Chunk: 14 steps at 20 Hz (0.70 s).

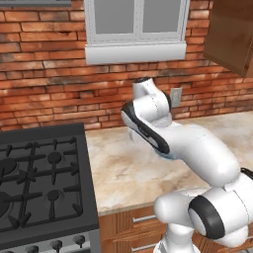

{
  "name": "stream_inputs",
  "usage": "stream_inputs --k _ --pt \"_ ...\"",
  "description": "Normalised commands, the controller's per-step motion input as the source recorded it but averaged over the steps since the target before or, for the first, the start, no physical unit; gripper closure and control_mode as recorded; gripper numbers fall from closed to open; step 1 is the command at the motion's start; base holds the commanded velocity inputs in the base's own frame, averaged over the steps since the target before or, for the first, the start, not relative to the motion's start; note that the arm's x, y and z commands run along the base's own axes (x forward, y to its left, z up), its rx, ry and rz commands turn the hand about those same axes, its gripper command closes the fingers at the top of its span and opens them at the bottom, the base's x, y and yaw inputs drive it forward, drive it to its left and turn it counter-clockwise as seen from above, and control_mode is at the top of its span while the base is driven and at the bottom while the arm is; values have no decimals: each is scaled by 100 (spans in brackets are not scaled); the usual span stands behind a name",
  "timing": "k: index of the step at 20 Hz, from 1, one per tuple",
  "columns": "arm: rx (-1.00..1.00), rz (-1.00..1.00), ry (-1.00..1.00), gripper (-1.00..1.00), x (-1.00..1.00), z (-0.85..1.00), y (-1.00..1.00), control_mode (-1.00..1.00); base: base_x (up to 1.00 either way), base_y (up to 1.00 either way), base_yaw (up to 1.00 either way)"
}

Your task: Pick the cup and bowl from the counter and place them on the counter next to the sink.

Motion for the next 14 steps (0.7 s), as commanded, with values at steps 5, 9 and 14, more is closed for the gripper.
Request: stream_inputs --k 5,9,14 --pt "-12 0 0 100 -72 13 0 -100 0 0 0" --pt "-9 0 0 100 -38 38 0 -100 0 0 0" --pt "-10 0 0 100 3 36 0 -100 0 0 0"
